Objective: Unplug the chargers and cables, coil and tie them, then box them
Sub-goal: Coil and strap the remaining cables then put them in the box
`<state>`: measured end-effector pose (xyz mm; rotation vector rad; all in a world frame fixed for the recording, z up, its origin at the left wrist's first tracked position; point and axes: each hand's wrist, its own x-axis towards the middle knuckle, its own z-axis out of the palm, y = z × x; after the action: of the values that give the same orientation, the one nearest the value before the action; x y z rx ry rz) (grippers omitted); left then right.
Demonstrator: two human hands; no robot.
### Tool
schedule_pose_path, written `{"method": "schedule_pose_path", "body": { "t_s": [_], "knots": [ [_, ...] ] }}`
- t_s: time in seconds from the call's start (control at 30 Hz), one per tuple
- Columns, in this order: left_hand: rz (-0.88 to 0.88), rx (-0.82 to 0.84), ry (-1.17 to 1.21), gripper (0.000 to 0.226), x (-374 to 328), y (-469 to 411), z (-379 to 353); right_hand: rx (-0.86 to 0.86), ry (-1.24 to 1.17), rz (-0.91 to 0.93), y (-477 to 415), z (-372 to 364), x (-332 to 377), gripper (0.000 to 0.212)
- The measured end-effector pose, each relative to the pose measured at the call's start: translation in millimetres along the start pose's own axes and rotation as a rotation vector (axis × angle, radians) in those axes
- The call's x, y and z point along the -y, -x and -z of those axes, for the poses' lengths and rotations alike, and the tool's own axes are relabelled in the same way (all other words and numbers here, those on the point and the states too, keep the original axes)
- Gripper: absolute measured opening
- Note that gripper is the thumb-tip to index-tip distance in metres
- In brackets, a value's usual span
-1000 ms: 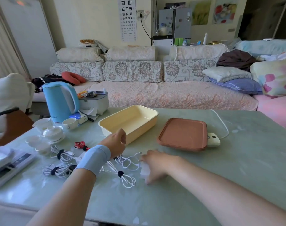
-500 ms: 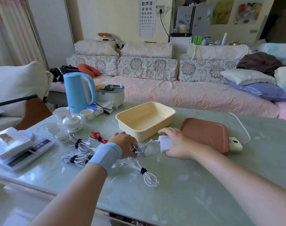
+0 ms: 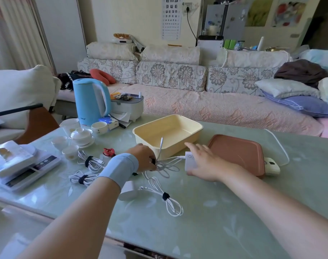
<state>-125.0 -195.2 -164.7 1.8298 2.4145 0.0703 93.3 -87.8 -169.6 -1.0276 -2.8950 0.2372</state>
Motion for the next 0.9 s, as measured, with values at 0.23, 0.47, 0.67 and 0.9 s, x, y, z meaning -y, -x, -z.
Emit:
{"method": "schedule_pose_path", "body": {
  "t_s": [0.23,0.47,0.67,0.9],
  "knots": [
    [0.095,-0.303,-0.034,0.033,2,7,41,-0.296,-0.050,0.107,-24,21,-4,0.037],
    [0.112,-0.453,0.219,0.037,-33,-38,37,-0.386,0.116,-0.006,-49,30,-27,0.031],
    [0.161,-0.306,0.144,0.093,-33,-81,0,-0.583,-0.159,-0.041,-85,15,-53,0.040],
    [0.117,-0.222,-0.136,0.091,9,-99,-8,-0.597,-0.145,0.041,-119,-6,-54,0.047]
  ]
}}
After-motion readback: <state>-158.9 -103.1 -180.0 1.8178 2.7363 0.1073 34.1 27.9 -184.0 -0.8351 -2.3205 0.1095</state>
